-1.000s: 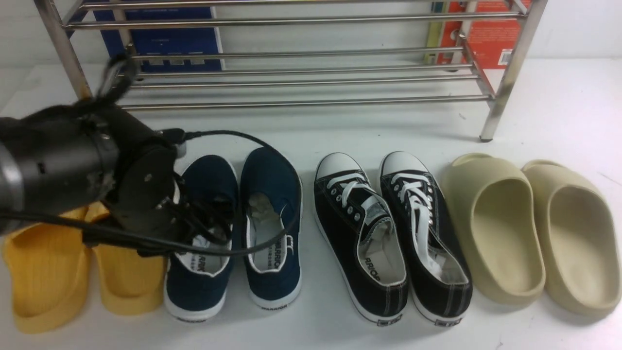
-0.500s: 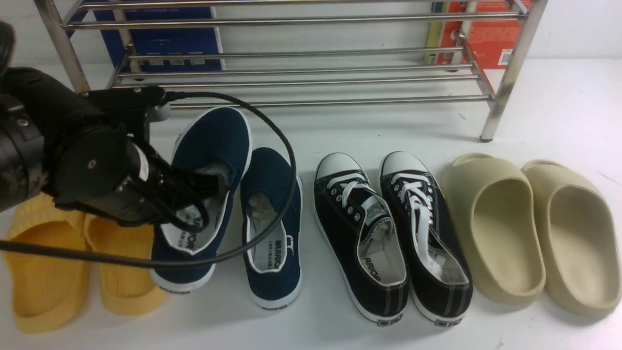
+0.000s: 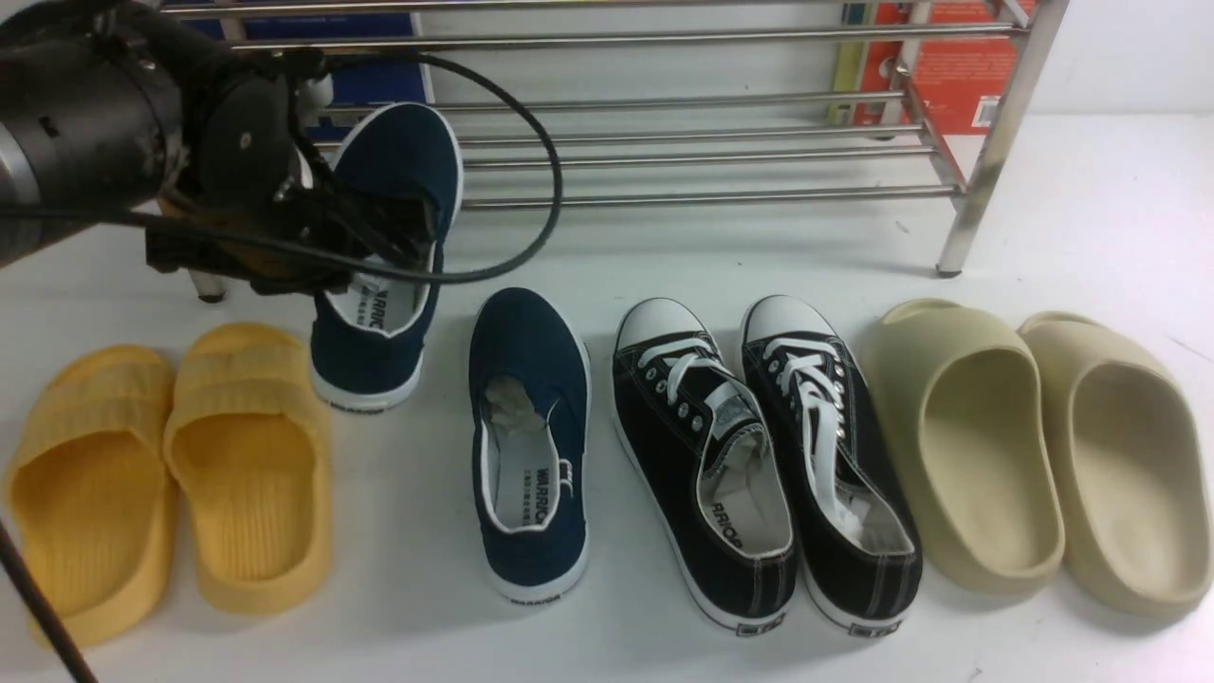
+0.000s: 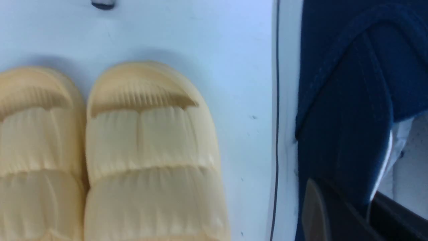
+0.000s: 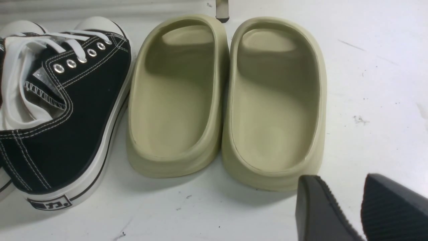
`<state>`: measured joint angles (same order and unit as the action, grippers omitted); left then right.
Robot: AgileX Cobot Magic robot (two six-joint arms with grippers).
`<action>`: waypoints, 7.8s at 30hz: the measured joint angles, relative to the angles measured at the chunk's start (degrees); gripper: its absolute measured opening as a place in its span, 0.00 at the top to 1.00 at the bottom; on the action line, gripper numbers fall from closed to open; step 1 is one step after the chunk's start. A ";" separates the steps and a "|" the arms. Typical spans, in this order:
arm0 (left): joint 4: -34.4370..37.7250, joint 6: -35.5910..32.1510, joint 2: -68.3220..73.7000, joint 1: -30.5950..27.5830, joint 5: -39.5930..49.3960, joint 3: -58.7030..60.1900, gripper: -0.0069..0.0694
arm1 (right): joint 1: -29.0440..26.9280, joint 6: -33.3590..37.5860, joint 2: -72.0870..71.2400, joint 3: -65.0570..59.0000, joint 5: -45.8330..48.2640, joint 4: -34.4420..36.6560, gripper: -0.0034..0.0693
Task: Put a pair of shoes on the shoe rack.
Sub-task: Use the left arm to put a shoe into the shoe rack, then use the left arm to grab the shoe closest to it
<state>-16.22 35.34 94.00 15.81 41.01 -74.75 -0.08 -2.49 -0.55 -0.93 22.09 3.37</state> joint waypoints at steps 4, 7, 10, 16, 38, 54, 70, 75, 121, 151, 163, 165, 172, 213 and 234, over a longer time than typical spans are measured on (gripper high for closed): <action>3.54 -3.04 3.56 -3.38 -0.92 -4.16 0.88 | 0.00 0.00 0.00 0.00 0.00 0.00 0.62; 5.39 -5.55 6.66 -4.85 -1.50 -7.52 0.88 | 0.00 0.00 0.00 0.00 0.00 0.00 0.62; 5.65 -6.32 8.18 -5.23 -1.87 -9.51 0.88 | 0.00 0.00 0.00 0.00 0.00 0.00 0.62; 5.69 -6.95 10.94 -5.23 -3.20 -14.54 0.88 | 0.00 -0.05 0.00 0.00 0.00 0.00 0.62; 6.64 -4.30 18.67 -8.68 -4.79 -24.16 0.88 | 0.00 -0.05 0.00 0.00 0.00 0.00 0.62; 7.03 -3.91 18.74 -10.33 -10.19 -24.16 0.88 | 0.00 -0.05 0.00 0.00 0.00 0.00 0.62; 6.99 -3.91 20.30 -10.33 -12.02 -24.16 0.85 | 0.00 -0.05 0.00 0.00 0.00 -0.05 0.62; 6.97 -3.91 20.30 -10.33 -12.84 -24.16 0.79 | 0.00 0.00 0.00 0.00 0.00 -0.05 0.62; 8.20 -1.26 3.61 1.03 -16.62 8.81 0.93 | 0.00 0.00 0.00 0.00 0.00 0.00 0.62; -3.48 1.89 8.83 -5.58 -27.98 2.82 0.93 | 0.00 0.00 0.00 0.00 0.00 -0.05 0.62; -7.45 7.29 9.06 -8.64 -30.78 2.73 0.93 | 0.00 0.00 0.00 0.00 0.00 0.00 0.62; -7.63 7.29 9.36 -8.64 -31.79 2.73 0.93 | 0.00 0.00 0.00 0.00 0.00 0.00 0.62; -7.89 7.44 9.04 -8.64 -30.25 2.68 0.93 | 0.00 0.00 0.00 0.00 0.00 0.00 0.62; -8.49 10.06 14.06 -9.40 -33.09 2.70 0.93 | 0.00 0.00 0.00 0.00 0.00 0.00 0.62; -8.55 9.04 -6.86 2.46 -7.58 6.73 0.93 | 0.00 0.00 0.00 0.00 0.00 -0.05 0.62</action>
<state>-24.76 44.38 87.14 18.27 33.43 -68.02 -0.08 -2.49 -0.55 -0.93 22.09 3.31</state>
